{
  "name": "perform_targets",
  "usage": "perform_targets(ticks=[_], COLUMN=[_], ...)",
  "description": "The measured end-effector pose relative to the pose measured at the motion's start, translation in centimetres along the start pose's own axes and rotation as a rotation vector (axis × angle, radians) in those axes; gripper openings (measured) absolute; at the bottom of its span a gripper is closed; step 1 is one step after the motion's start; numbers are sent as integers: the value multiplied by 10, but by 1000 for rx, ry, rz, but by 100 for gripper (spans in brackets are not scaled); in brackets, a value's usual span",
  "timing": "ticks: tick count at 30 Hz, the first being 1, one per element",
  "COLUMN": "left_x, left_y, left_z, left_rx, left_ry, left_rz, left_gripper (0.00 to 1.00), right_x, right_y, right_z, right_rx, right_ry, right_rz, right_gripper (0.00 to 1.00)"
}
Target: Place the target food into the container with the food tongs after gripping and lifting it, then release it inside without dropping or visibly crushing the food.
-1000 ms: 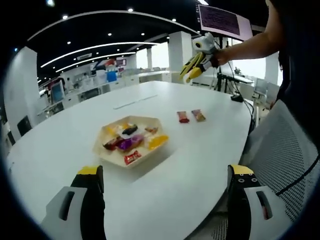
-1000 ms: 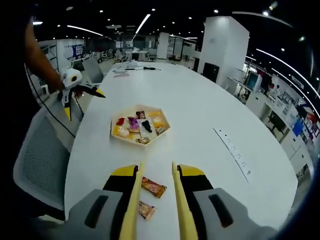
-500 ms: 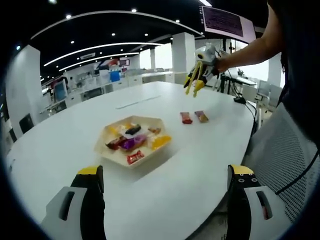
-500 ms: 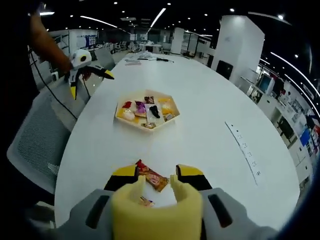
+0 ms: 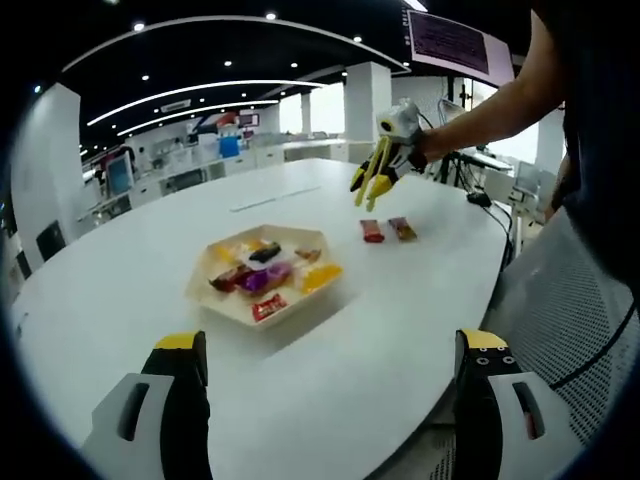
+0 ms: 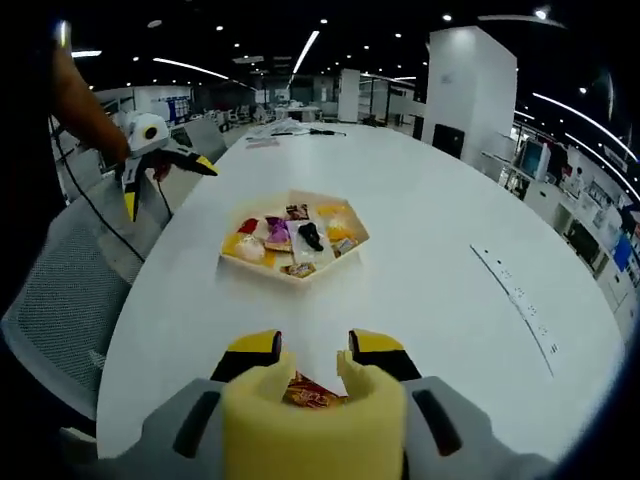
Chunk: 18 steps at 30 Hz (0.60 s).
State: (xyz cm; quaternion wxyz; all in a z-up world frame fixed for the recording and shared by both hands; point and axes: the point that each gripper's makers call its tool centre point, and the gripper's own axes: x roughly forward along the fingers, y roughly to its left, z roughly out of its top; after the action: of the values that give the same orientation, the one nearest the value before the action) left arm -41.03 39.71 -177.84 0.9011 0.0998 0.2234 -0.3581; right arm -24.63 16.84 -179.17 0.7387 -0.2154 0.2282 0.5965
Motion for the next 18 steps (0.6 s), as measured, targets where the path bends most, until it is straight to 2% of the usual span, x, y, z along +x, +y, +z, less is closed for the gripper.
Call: perform_targets(ticks=[7,10,18], left_x=[1,1,2], left_y=[0,0,0], left_z=[-2,-2,-5], left_rx=[-7,-8,-12], left_ry=[7,7,13], left_rz=[-2,-3,-7], left_gripper=[100,100,100], right_x=[-1,-4,-8], right_y=[11,9,10], right_z=[-27,-32,-44], right_rx=[26,27,-87], right_ry=[32,49,143], right_rz=[17,14,47], right_gripper=[27,28,28])
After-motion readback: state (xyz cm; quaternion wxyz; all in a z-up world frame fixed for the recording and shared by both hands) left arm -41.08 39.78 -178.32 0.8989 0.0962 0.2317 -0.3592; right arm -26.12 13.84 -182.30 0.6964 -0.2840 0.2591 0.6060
